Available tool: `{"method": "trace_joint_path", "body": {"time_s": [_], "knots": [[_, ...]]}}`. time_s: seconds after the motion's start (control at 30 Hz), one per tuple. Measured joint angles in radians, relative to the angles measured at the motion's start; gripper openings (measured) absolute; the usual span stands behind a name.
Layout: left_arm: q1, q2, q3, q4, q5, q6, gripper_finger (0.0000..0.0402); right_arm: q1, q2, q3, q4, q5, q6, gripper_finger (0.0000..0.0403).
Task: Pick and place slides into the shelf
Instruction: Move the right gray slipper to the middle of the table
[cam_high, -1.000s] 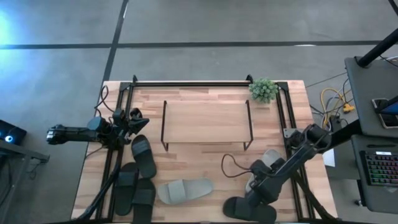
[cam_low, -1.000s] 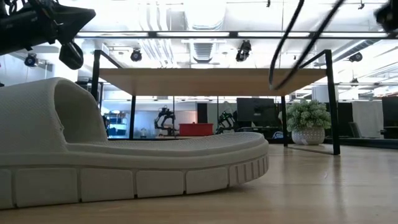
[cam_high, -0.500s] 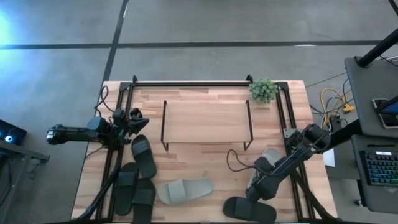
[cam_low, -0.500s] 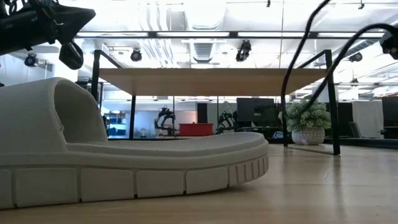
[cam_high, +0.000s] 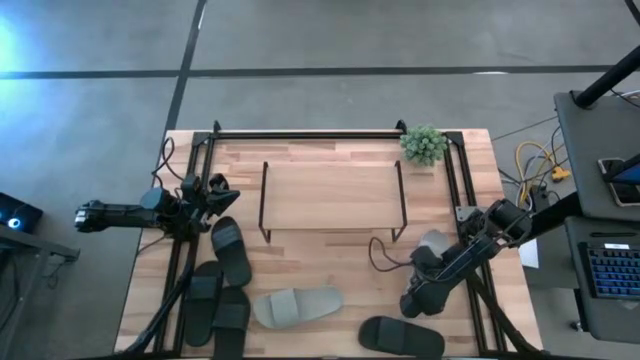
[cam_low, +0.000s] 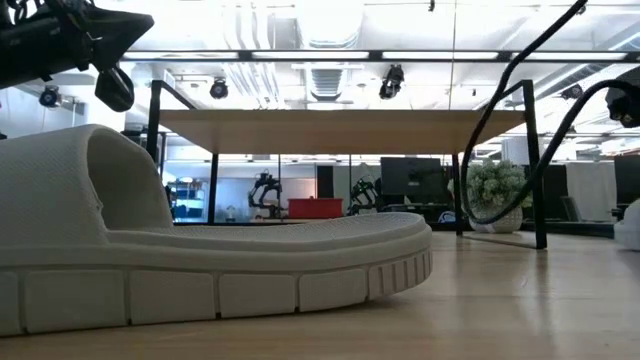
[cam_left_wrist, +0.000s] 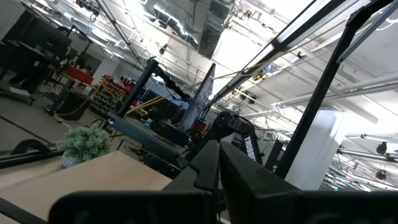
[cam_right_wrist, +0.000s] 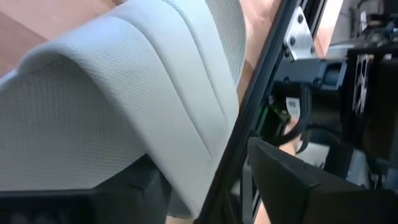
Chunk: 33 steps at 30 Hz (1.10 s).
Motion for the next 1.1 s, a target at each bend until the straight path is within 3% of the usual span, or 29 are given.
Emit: {"method": "trace_joint_path", "body": {"time_s": [0.3,0.47,0.73,0.93,1.1], "knots": [[0.000,0.000,0.000,0.000,0.000,0.000,0.0000,0.004,-0.002,-0.019,0.026,0.100,-0.093,0.0021],[-0.001,0.000,0.000,0.001,0.000,0.000,0.0000,0.030,-0.026,0.028,0.031,0.168,-0.120,0.0011],[-0.001,0.000,0.000,0.000,0.000,0.000,0.0000,0.118,-0.176,0.151,0.050,0.175,-0.114,0.0010],[0.000,0.000,0.000,0.000,0.000,0.000,0.0000,0.104,-0.299,0.182,0.377,0.103,-0.265,0.0009],[0.000,0.000,0.000,0.000,0.000,0.000,0.0000,0.033,-0.241,0.204,0.452,0.150,-0.363,0.0009]]}}
